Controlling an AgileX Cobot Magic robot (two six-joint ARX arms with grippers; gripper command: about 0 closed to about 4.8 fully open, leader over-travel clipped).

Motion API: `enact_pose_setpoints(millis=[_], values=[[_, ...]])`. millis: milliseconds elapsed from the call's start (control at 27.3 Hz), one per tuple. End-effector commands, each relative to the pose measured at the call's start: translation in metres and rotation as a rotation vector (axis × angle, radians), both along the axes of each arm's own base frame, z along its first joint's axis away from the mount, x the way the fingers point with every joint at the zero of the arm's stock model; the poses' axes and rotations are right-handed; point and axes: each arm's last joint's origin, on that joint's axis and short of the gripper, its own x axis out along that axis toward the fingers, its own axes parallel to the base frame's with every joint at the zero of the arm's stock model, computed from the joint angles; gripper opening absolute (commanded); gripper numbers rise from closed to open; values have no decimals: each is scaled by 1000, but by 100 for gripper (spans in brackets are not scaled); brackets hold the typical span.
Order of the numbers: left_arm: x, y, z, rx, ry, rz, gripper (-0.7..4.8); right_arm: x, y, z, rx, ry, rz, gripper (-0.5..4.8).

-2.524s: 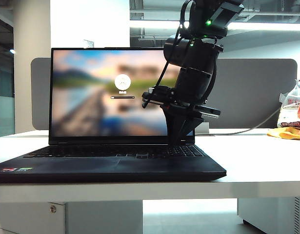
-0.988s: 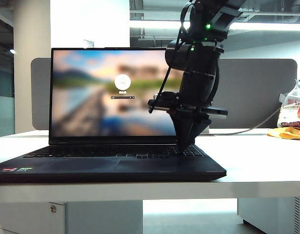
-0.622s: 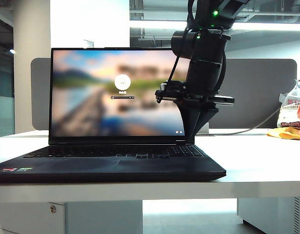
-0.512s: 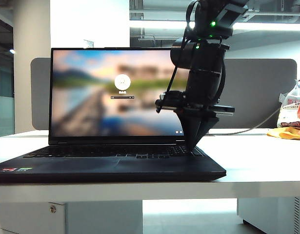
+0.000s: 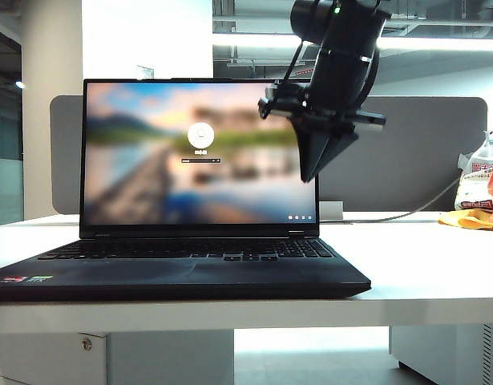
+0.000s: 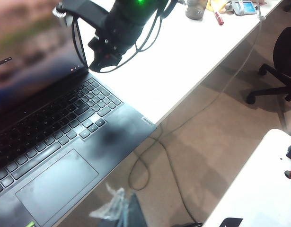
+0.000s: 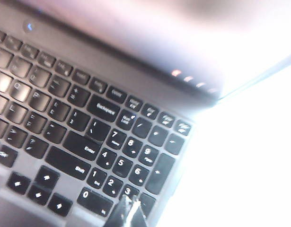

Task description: Open the lid of the laptop and use the keypad to enter the password "123".

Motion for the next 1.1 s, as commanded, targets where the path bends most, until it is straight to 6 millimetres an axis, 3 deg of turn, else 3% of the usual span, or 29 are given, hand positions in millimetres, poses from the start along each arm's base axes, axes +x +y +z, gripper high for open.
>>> enact_pose_setpoints(millis=[37, 293, 476, 585, 732, 1098], values=[[1, 2, 3, 8, -45, 47, -6, -10, -4, 23, 26, -58, 6, -4], [-7, 21, 7, 1, -137, 184, -6, -36, -13, 55, 45, -108, 30, -4], [-25, 56, 10, -51, -228, 341, -6, -84, -37, 68, 114, -224, 28, -3], [-33, 71, 4, -11, -231, 393, -6, -121, -59, 59, 155, -279, 10, -4], [-31, 68, -12, 53, -213, 398, -6, -170, -86, 32, 209, -329, -34, -4], [-14, 46, -54, 167, -231, 438, -6, -221, -116, -7, 242, -368, -117, -4]])
